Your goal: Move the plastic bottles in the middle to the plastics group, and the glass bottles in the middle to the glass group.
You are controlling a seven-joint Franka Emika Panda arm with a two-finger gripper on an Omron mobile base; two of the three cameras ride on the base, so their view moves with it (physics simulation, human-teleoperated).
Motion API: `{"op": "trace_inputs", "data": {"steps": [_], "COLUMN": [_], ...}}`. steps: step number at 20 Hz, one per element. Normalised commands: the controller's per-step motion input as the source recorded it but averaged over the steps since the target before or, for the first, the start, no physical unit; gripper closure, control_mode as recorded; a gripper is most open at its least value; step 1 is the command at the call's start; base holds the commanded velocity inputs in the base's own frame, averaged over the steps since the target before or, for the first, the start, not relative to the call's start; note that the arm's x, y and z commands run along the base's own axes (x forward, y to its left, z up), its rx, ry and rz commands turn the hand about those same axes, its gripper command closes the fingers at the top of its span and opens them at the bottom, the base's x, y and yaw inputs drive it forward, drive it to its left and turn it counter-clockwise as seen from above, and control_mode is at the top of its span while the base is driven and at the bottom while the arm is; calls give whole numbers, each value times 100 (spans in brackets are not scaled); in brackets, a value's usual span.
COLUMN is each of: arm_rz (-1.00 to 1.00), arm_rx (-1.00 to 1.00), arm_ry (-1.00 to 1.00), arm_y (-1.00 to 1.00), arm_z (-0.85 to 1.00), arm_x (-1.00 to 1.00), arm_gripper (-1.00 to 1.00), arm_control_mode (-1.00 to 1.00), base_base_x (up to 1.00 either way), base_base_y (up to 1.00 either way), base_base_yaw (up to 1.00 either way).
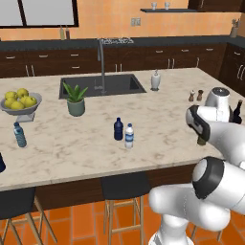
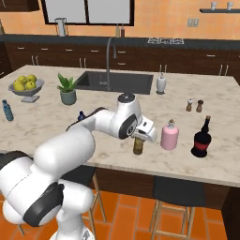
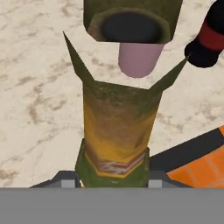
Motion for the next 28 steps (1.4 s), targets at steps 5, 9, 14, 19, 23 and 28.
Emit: {"op": "trace_inputs", "data": {"steps": [5,9,14,19,23,28], "arm_rz": [0,0,0,0,0,0], "arm_rx": [-1,0,0,0,0,0], "arm_ry": [-3,2,9,1,-2,-7], "arm_y": [-50,-58,-53,-37,-21,-20], "arm_z": [0,4,1,-6,-61,-45], "arm_x": [53,37,3,0,0,0], "arm_gripper": [100,100,100,100,100,100], "arm_control_mode": [-100,-100,-100,-100,-100,-100], "base_base_x": [0,0,0,0,0,0], "base_base_y": [0,0,0,0,0,0], "base_base_yaw": [0,0,0,0,0,0]}}
